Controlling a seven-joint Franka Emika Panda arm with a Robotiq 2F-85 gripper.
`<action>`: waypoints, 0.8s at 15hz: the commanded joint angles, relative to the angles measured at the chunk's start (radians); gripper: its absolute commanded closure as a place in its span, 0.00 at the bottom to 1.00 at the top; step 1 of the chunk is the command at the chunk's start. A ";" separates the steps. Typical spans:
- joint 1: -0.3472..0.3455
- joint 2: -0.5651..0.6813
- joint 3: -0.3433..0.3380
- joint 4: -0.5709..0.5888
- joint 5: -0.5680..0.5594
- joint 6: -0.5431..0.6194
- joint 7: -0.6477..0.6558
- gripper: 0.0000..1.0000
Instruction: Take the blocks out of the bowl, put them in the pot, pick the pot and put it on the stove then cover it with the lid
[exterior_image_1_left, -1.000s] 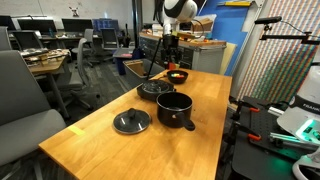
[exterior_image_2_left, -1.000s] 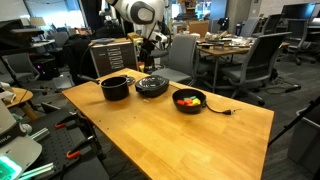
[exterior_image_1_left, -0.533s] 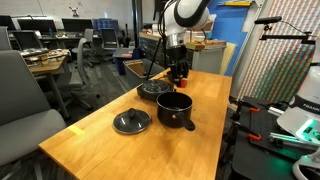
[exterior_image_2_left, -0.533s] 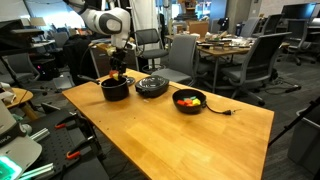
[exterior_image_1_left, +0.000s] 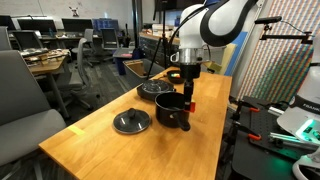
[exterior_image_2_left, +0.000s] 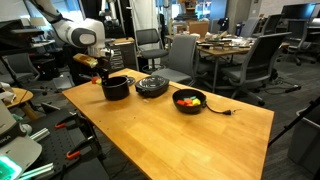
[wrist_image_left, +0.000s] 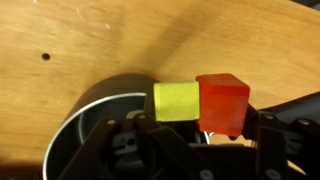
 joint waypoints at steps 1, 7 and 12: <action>0.016 -0.030 0.022 -0.041 0.010 0.178 -0.077 0.51; -0.005 -0.009 -0.004 0.011 -0.053 0.241 -0.080 0.51; -0.057 0.101 -0.078 0.119 -0.113 0.207 -0.065 0.51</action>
